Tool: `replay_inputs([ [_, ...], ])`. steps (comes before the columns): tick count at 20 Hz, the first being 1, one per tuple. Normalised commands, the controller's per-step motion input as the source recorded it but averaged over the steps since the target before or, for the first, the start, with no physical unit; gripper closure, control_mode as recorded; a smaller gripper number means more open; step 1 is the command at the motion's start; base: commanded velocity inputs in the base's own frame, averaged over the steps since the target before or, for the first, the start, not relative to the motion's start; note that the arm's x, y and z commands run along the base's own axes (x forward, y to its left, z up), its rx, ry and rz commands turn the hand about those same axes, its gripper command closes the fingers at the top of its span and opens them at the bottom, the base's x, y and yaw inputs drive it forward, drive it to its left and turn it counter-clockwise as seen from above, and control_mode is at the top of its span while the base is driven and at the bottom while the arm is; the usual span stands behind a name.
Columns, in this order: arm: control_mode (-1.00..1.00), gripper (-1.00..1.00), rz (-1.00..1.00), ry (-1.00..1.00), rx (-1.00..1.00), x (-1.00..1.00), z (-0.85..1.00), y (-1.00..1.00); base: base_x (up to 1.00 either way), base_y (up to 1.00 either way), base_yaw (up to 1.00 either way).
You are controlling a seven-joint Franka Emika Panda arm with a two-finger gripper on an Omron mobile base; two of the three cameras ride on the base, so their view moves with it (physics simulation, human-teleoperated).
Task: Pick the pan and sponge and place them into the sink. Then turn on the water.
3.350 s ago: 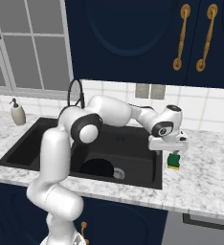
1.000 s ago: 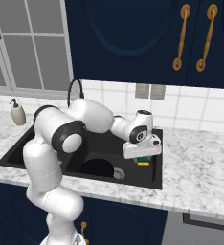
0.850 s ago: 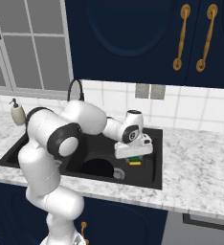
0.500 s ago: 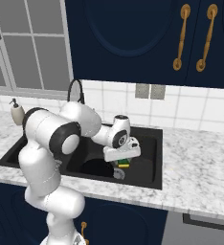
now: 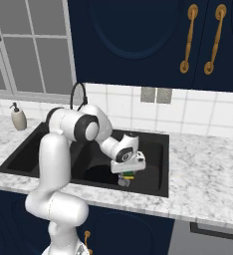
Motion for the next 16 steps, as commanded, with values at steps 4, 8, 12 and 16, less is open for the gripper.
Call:
replay_inputs([
  [4,-1.0,1.0,-0.01,-0.01,0.0,0.32,-0.64,0.0,0.0,0.0,0.0],
  [8,-1.0,1.0,-0.02,-0.03,-0.02,0.1,-0.58,0.0,0.0,0.0,0.0],
  [12,-1.0,1.0,0.0,-0.04,0.0,0.0,-0.41,0.0,0.0,0.0,0.0],
  [16,-1.0,1.0,0.0,-0.02,0.0,0.11,-0.18,0.0,0.0,0.0,0.0],
])
